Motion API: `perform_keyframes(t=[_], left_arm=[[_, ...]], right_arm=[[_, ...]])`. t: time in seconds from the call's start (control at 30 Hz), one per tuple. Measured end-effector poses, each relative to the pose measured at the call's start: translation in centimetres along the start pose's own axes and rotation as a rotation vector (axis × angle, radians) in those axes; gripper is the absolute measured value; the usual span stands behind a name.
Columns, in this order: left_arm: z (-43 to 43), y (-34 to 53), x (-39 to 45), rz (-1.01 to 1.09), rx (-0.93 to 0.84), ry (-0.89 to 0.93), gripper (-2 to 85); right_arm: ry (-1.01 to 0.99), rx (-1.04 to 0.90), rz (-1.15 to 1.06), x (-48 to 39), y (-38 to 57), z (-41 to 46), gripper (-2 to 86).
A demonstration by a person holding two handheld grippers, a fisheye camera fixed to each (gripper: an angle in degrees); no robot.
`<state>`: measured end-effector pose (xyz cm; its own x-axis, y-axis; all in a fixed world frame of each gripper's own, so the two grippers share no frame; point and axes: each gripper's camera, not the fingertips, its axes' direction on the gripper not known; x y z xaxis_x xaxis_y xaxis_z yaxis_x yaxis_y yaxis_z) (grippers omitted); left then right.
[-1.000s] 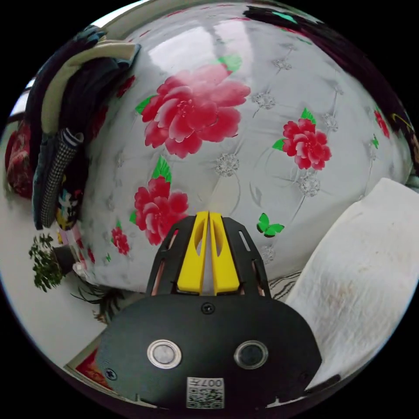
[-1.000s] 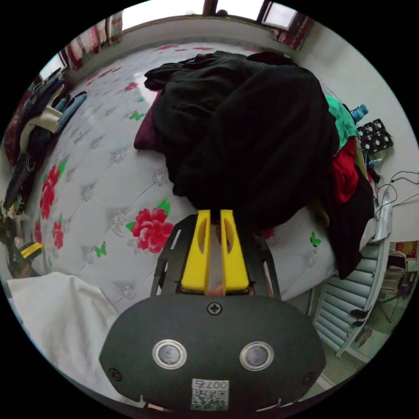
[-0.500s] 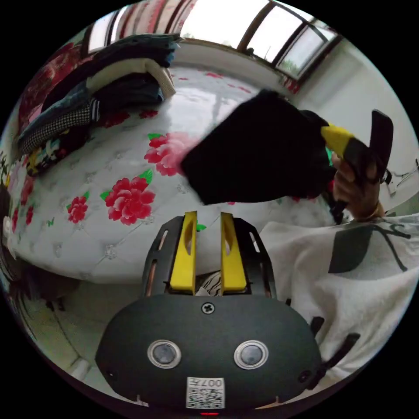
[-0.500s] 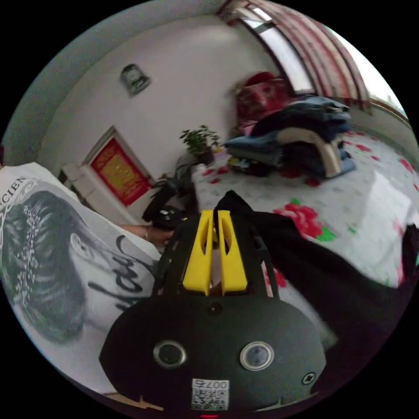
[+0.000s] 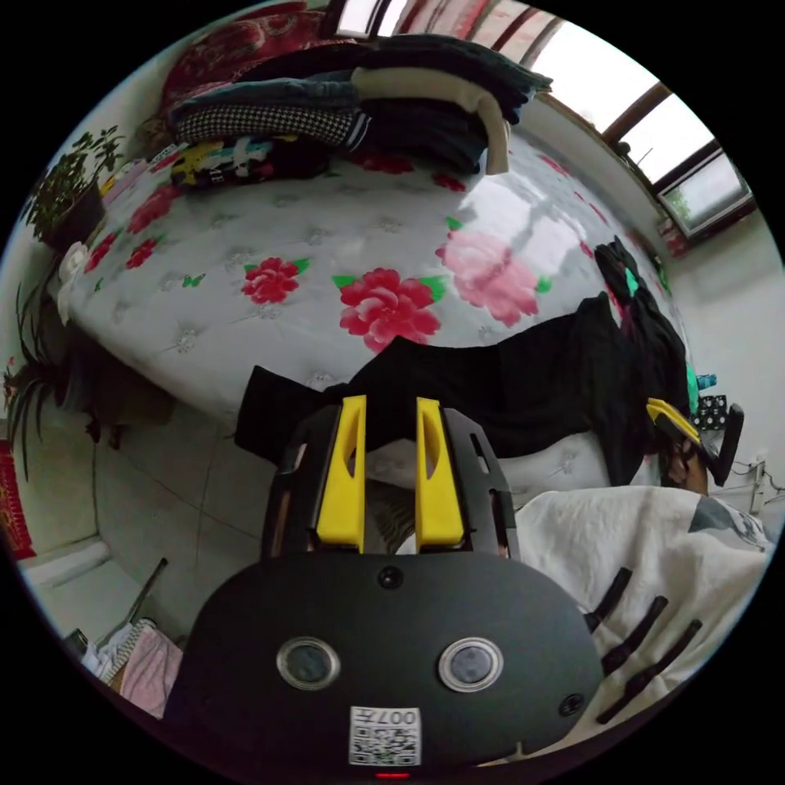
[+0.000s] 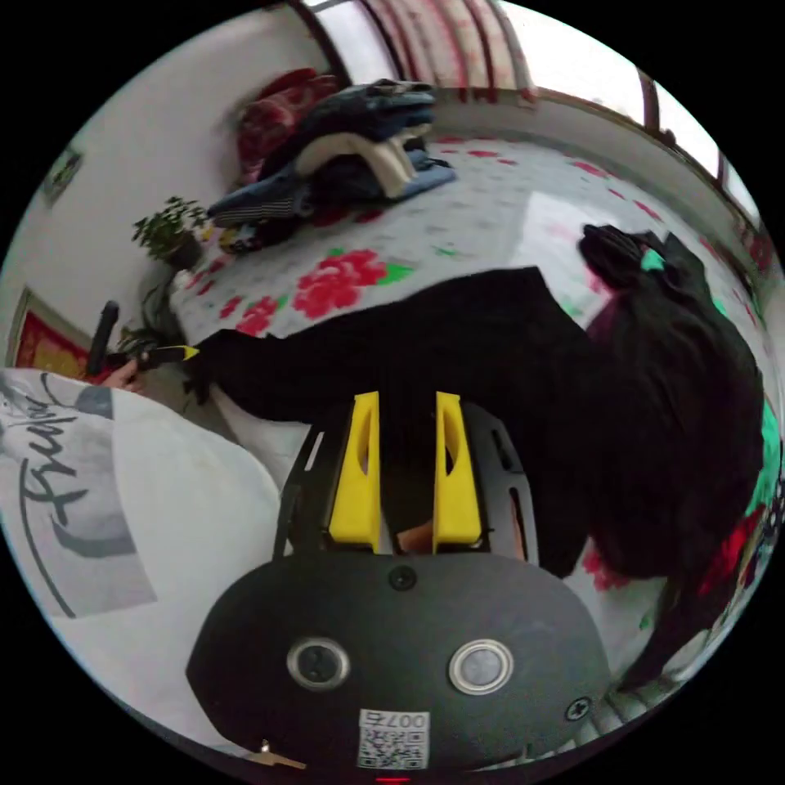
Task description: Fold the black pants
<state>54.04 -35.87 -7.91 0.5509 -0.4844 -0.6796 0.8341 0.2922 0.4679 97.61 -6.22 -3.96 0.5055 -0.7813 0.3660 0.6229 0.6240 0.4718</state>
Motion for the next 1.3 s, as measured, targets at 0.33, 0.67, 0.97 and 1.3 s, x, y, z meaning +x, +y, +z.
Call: perform_keyframes(t=[0.33,0.67,0.97,1.3], left_arm=[[4.6,-4.5,-0.2,0.017,-0.139,-0.081,7.1],[6.5,-7.1,1.6,0.140,-0.208,-0.193,6.7],[6.0,-9.2,0.3,0.127,-0.231,-0.151,6.6],[4.8,-16.2,1.1,0.192,-0.210,-0.095,-0.2]], right_arm=[[0.145,-0.042,0.152,6.0,-4.4,0.3,8.9],[0.199,-0.105,0.052,5.6,-15.1,3.4,9.5],[0.215,-0.234,0.124,7.7,-18.7,7.9,7.1],[0.047,0.172,0.213,8.6,-15.9,-7.1,0.3]])
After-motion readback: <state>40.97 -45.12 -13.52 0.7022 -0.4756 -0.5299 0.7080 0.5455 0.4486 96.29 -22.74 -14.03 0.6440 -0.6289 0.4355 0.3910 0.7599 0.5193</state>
